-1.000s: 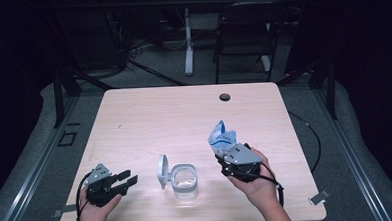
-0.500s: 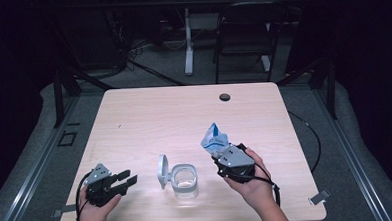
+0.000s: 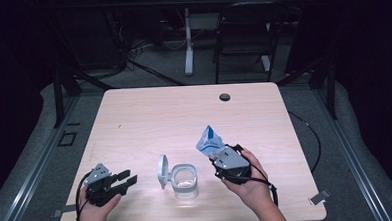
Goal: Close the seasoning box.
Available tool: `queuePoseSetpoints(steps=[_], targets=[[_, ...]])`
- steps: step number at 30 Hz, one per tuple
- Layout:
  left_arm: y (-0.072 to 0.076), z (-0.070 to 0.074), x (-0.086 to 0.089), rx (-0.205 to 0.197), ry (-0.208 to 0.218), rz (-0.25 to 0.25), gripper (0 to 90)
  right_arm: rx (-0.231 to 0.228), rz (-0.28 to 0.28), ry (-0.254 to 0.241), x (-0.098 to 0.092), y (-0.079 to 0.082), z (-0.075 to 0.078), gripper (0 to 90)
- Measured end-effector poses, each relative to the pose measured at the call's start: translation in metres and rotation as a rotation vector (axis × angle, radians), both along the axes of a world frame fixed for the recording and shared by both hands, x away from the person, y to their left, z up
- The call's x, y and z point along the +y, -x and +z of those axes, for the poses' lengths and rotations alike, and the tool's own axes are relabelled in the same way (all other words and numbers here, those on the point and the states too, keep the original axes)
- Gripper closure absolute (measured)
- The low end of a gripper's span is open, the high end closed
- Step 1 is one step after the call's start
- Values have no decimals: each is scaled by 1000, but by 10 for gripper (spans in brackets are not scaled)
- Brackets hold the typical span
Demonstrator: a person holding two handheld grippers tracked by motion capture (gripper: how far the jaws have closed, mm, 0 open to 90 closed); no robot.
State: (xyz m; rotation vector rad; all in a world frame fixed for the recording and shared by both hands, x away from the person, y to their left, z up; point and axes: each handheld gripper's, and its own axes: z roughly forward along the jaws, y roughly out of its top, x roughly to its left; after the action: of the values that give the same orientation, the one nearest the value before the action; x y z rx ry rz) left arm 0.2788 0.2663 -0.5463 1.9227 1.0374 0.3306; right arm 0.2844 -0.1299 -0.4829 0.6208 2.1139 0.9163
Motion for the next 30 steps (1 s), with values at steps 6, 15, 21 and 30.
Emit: queuePoseSetpoints(steps=[6, 15, 21, 30], targets=[[0, -1, 0, -6, 7, 4, 598, -16, 15, 25, 3, 0, 0, 448], [0, -1, 0, -6, 5, 4, 598, -41, 14, 62, 6, 2, 1, 448], [-1, -1, 1, -8, 6, 4, 598, -56, 14, 72, 7, 3, 2, 449], [0, -1, 0, -7, 3, 7, 597, -52, 24, 101, 8, 3, 0, 448]])
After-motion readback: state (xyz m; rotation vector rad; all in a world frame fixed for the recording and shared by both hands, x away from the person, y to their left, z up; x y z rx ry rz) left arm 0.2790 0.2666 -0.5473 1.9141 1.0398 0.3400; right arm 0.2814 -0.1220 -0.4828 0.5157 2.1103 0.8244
